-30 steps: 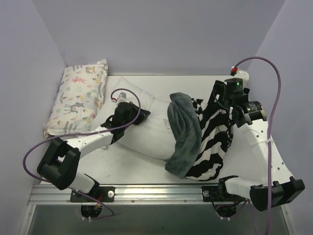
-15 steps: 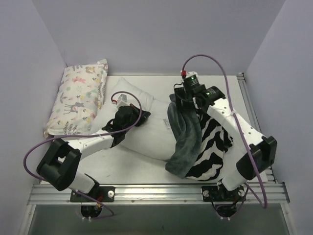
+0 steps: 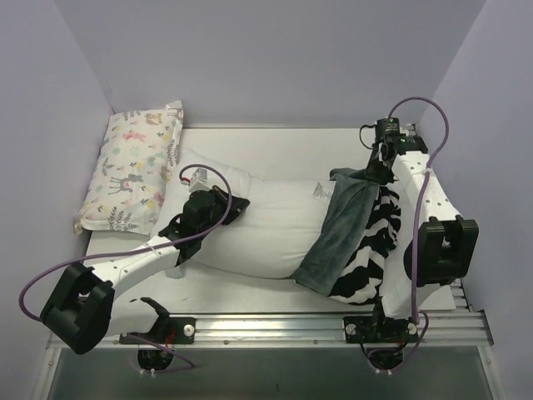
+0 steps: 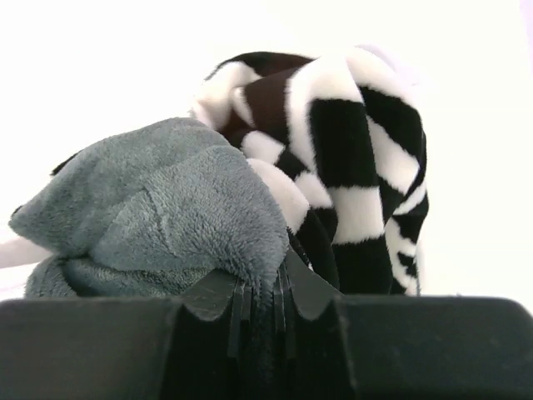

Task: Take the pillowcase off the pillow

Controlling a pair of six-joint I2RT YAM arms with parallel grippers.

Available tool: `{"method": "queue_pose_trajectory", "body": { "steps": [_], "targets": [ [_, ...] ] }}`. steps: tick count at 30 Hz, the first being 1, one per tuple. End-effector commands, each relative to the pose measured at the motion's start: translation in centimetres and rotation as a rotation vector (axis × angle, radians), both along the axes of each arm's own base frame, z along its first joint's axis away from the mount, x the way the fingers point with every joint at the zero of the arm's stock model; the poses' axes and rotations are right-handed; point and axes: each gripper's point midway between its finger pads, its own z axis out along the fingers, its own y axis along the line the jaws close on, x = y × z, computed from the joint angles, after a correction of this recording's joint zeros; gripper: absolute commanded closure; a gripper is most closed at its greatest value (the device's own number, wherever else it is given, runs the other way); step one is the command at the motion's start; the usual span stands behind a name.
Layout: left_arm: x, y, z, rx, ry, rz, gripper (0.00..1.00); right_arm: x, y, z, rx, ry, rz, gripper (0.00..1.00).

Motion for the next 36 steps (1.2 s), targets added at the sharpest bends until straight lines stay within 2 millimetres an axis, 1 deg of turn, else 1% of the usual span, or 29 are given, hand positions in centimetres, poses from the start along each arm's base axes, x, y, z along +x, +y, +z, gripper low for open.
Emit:
{"method": "queue_pose_trajectory", "body": {
  "steps": [1, 2, 3, 4, 5, 6, 7, 8, 9, 10, 11, 12, 13, 15, 16, 17, 19, 20, 23, 26, 30, 31, 33, 34, 36],
  "targets": [
    [-2.0, 3.9, -5.6, 0.202, 0.163, 0.005, 1.00, 1.2, -1.3, 5.4, 0.002, -0.160, -0.074, 1.00],
    [-1.7, 4.3, -5.2, 0.220, 0.162, 0.004, 1.00, 1.6, -0.6, 6.9, 0.021, -0.204, -0.076, 1.00],
    [0.0, 4.6, -2.7, 0.199, 0.121, 0.029, 1.00, 2.2, -0.4, 9.3, 0.034, -0.262, -0.075, 1.00],
    [0.0, 5.1, -2.4, 0.218, 0.135, 0.020, 1.00, 2.5, -0.1, 10.8, 0.051, -0.299, -0.075, 1.00],
    [0.6, 5.5, -1.1, 0.215, 0.115, 0.032, 1.00, 2.5, -0.4, 12.3, 0.048, -0.334, -0.092, 1.00],
    [1.6, 6.0, 1.6, 0.194, 0.066, 0.052, 1.00, 2.5, -0.6, 14.8, 0.057, -0.385, -0.107, 1.00],
    [2.2, 7.5, 2.5, 0.201, 0.061, 0.085, 1.00, 2.4, -1.0, 16.0, 0.062, -0.412, -0.116, 1.00],
    [2.6, 8.4, 3.5, 0.197, 0.047, 0.107, 1.00, 2.1, -1.3, 17.3, 0.071, -0.442, -0.128, 1.00],
    [2.9, 9.4, 4.8, 0.189, 0.023, 0.125, 1.00, 1.7, -2.3, 18.2, 0.079, -0.453, -0.151, 1.00],
    [3.5, 11.1, 6.1, 0.186, 0.013, 0.159, 1.00, 1.5, -2.5, 19.4, 0.089, -0.479, -0.154, 1.00],
    [3.7, 11.9, 6.7, 0.183, 0.005, 0.178, 1.00, 1.0, -2.3, 20.1, 0.097, -0.491, -0.148, 1.00],
    [3.7, 12.6, 7.8, 0.171, -0.015, 0.185, 1.00, 0.5, -3.8, 20.5, 0.088, -0.493, -0.179, 1.00],
    [4.1, 14.4, 8.3, 0.171, -0.020, 0.234, 1.00, 0.2, -4.0, 20.5, 0.088, -0.493, -0.185, 1.00],
    [3.9, 15.5, 9.2, 0.154, -0.035, 0.249, 1.00, -0.7, -4.6, 20.9, 0.086, -0.506, -0.198, 1.00],
    [3.9, 15.8, 9.2, 0.145, -0.032, 0.254, 1.00, -0.9, -5.0, 20.6, 0.087, -0.498, -0.206, 1.00],
    [3.9, 16.7, 9.1, 0.144, -0.028, 0.275, 1.00, -1.3, -5.2, 20.8, 0.086, -0.507, -0.214, 1.00],
    [3.9, 17.5, 9.2, 0.131, -0.026, 0.288, 1.00, -1.7, -6.0, 20.6, 0.094, -0.503, -0.233, 1.00],
    [4.0, 18.3, 8.7, 0.129, -0.014, 0.310, 1.00, -1.8, -6.0, 20.5, 0.107, -0.502, -0.234, 1.00],
    [4.1, 18.8, 8.3, 0.106, -0.008, 0.321, 1.00, -2.3, -6.3, 20.7, 0.111, -0.508, -0.239, 1.00],
    [4.3, 18.6, 7.8, 0.083, 0.004, 0.324, 1.00, -2.3, -5.8, 20.9, 0.135, -0.513, -0.226, 1.00],
    [4.9, 18.1, 8.0, 0.048, -0.006, 0.323, 1.00, -2.5, -5.0, 22.1, 0.141, -0.546, -0.204, 1.00],
    [5.0, 17.6, 8.4, 0.048, -0.015, 0.315, 1.00, -2.7, -5.0, 22.5, 0.138, -0.556, -0.201, 1.00],
    [5.3, 17.5, 8.5, 0.053, -0.016, 0.319, 1.00, -3.4, -5.2, 23.4, 0.123, -0.582, -0.209, 1.00],
    [5.3, 17.2, 8.4, 0.055, -0.019, 0.312, 1.00, -4.0, -5.3, 24.3, 0.116, -0.607, -0.212, 1.00],
    [5.5, 17.0, 8.6, 0.053, -0.026, 0.309, 1.00, -4.7, -5.5, 25.4, 0.101, -0.632, -0.215, 1.00]
  ]
}}
